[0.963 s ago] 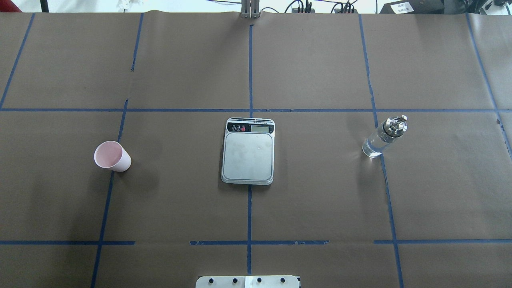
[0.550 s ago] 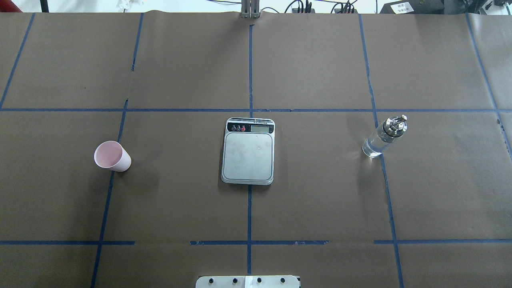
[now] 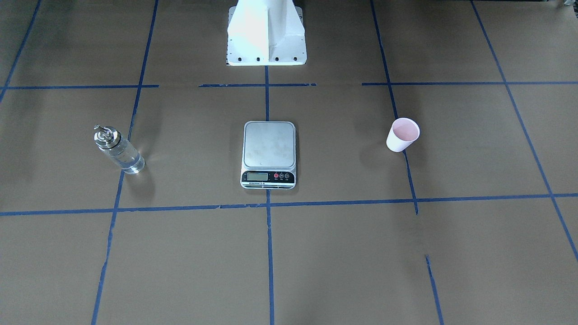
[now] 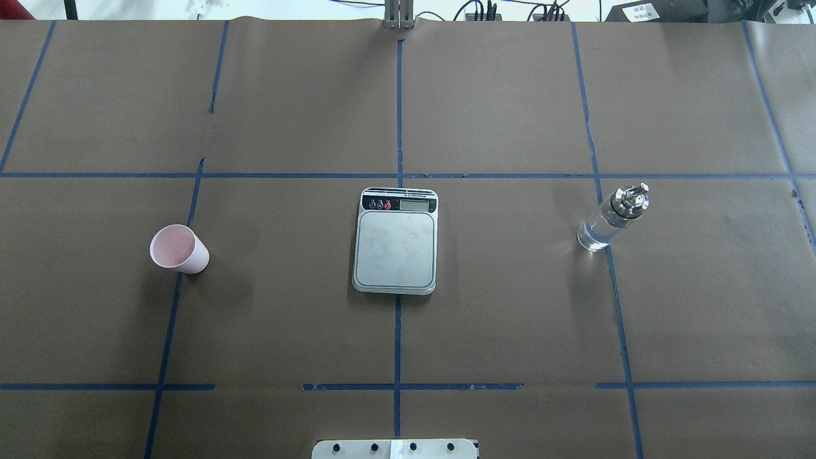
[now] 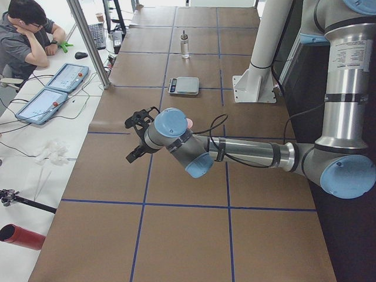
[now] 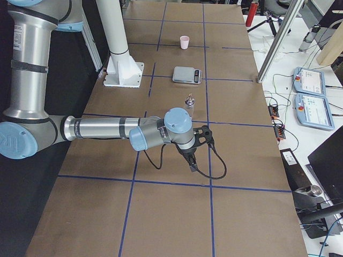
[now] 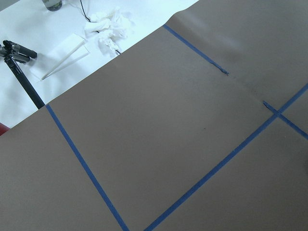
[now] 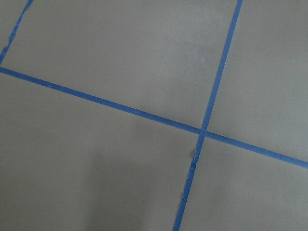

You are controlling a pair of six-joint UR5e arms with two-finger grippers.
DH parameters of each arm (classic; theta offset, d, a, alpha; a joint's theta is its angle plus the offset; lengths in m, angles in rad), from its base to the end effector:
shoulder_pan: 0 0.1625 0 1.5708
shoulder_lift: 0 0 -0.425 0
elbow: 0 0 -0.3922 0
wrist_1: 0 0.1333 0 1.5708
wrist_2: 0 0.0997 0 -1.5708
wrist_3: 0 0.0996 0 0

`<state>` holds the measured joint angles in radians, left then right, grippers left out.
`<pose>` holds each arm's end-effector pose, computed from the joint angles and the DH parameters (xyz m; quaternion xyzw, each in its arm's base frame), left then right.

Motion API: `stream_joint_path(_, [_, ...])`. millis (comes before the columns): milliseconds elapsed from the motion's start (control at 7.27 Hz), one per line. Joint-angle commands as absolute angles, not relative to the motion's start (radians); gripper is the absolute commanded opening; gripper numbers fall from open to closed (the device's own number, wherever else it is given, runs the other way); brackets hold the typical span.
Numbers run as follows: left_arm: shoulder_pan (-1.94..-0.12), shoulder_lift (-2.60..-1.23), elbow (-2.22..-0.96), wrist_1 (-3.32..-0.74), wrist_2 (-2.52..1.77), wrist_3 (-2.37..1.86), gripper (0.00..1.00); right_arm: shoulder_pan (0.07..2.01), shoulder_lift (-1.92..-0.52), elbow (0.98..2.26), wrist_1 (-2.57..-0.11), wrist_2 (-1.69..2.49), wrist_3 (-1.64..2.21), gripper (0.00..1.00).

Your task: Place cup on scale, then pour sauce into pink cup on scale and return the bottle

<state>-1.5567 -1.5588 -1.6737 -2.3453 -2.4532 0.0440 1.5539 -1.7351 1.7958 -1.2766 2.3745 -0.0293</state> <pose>-0.0494 -0.4990 0.5170 0.3849 0.3820 0.2028 0.8154 0.0542 -0.4404 0.5882 0.1648 -0.3840 -0.0899 0.9041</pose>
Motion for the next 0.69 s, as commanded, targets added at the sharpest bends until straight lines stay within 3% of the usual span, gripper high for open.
stream_joint_path(0, [-1.465,-1.569,-1.684,-2.371,-2.419,-0.207,1.0,1.552,-1.732,1.802,-1.276,2.378,-0.015,1.0])
stream_joint_path(413, [-1.185,-1.552,-1.816,-2.367,-2.076,-0.649,1.0,1.552,-1.73,1.802,-1.276,2.39,-0.012,1.0])
stream_joint_path(550, [-1.09,-1.554,-1.841,-2.364,-2.048,-0.822,0.89,1.552,-1.73,1.802,-1.276,2.394,-0.012,1.0])
